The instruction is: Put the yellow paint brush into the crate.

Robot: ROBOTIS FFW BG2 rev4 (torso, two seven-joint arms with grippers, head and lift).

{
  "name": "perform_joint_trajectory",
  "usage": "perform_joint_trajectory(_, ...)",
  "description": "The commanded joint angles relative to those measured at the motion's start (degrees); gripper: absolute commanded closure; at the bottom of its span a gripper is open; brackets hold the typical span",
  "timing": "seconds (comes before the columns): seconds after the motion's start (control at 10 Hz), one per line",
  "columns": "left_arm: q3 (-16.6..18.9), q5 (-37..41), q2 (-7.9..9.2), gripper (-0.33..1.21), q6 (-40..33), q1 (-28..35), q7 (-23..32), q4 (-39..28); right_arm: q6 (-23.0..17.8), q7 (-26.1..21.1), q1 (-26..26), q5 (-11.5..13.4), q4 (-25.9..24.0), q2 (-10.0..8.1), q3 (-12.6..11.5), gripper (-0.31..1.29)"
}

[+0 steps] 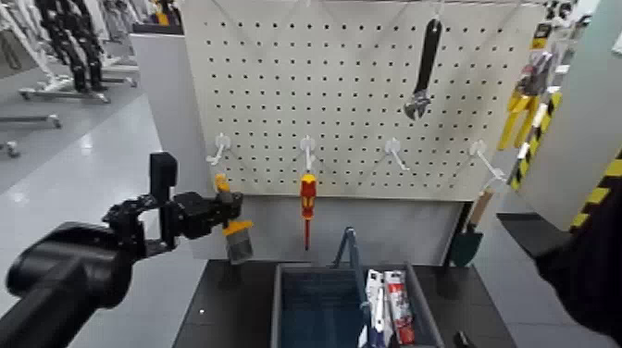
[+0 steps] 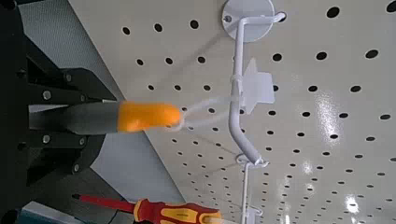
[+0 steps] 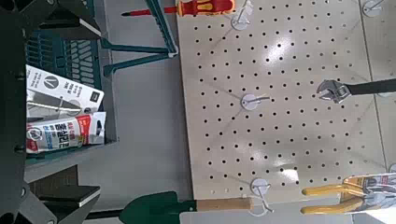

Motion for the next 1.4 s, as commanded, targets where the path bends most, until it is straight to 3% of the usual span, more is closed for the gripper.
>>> perform_joint_trajectory(0.1,0.96,-0.12,-0.04,1.12,0.03,1.14,-0.21,-1.75,-0.06,0.0,0.0,0.0,0.1,0.0,-0.05,0.13)
perform_joint_trajectory(0.5,5.53,-1.09,-0.13,1.12,2.93,5.8,-0.21,-9.39,0.12,0.0,0.0,0.0,0.01,-0.09,-0.05,0.13)
perform_joint_trajectory(0.9,9.92,-1.26,-1.71,1.12,6.89,11.86,-0.04,-20.99,0.38,0.0,0.0,0.0,-0.17,-0.09,-0.05,0.13)
perform_joint_trajectory(1.4,9.75,1.99,-4.08,1.12,11.55,15.99,1.37,-30.84,0.56,0.0,0.09,0.0,-0.34,-0.09,-0.14,0.13)
